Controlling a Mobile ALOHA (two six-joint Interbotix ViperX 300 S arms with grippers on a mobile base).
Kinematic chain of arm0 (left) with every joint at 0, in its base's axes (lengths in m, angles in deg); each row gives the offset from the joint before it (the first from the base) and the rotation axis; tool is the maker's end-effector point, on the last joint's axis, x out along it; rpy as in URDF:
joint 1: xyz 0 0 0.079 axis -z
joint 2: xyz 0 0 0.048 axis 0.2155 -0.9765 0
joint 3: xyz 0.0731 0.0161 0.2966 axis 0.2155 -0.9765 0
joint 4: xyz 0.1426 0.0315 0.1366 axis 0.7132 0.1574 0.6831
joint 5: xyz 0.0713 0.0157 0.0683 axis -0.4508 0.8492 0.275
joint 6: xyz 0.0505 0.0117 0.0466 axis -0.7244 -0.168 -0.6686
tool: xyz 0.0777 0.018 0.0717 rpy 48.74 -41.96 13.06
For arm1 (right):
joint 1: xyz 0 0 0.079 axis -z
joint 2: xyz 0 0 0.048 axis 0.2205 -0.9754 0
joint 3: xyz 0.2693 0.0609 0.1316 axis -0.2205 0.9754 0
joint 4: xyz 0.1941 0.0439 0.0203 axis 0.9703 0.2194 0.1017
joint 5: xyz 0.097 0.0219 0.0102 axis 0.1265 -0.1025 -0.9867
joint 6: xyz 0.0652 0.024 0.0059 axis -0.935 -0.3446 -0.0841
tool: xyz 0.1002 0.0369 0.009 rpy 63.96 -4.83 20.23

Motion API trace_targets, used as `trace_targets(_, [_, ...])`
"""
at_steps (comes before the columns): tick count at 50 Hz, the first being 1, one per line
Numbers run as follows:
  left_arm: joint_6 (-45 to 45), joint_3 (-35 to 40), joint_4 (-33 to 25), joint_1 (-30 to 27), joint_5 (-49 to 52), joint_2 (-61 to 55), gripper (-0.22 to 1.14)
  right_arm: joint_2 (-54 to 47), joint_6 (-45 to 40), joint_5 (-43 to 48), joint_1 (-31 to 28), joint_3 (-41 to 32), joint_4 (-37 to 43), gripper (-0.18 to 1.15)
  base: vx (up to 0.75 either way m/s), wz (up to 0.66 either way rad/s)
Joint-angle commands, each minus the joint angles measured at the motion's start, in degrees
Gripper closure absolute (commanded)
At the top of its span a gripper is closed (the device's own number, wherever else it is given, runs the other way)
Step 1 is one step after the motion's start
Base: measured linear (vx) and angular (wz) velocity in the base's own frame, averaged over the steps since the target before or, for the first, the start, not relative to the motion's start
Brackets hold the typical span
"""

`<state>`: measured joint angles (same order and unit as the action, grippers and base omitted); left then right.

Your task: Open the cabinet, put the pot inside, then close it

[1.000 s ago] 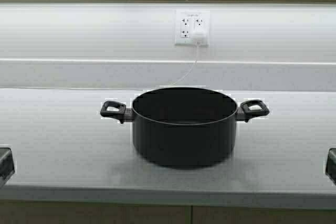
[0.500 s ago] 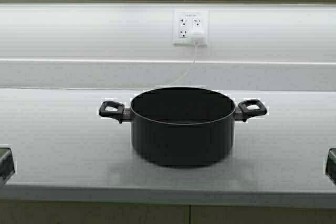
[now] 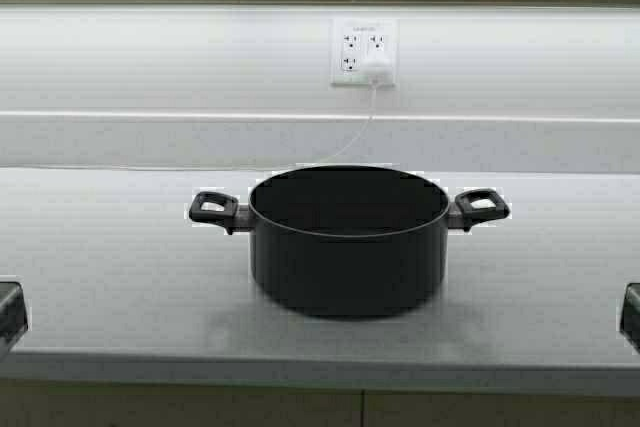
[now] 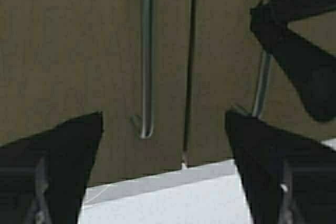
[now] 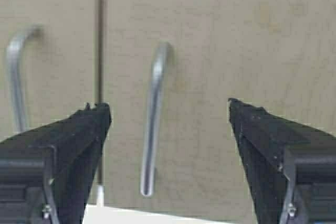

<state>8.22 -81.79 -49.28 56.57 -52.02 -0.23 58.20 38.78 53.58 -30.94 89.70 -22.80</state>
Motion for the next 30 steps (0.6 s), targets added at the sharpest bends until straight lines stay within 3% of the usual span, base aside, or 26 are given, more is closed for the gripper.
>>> trace_targets(1, [-0.26, 5.98, -1.58, 0.09, -1.58, -2.64, -0.08, -0.97, -1.32, 1.23, -0.18, -2.46, -0.18, -0.01, 0.00, 0.00])
trace_targets(13, [-0.53, 13.18, -2.02, 0.09, -2.20, -7.56, -0.08, -5.27, -3.69, 1.76, 2.37, -6.86, -0.62, -0.01, 0.00, 0.00])
trace_targets(18, [-0.79, 14.94, -2.20, 0.00, -2.20, -9.05, 0.00, -6.50, -3.78, 1.49, 2.37, -8.88, -0.62, 0.08, 0.00, 0.00])
trace_targets(22, [-0.79, 16.26, -2.46, 0.00, -1.05, -10.11, 0.24, -7.38, -3.78, 0.00, 2.37, -10.20, -0.44, 0.31, 0.00, 0.00])
trace_targets(27, [-0.97, 17.49, -2.99, 0.09, 1.93, -10.55, 0.81, -8.09, -3.78, -1.05, 2.37, -11.16, -0.35, 0.76, -0.01, 0.02])
trace_targets(30, [-1.05, 18.37, -2.99, -0.09, 2.90, -10.72, 1.06, -8.35, -3.78, -1.05, 2.37, -11.16, -0.35, 1.00, -0.01, 0.01])
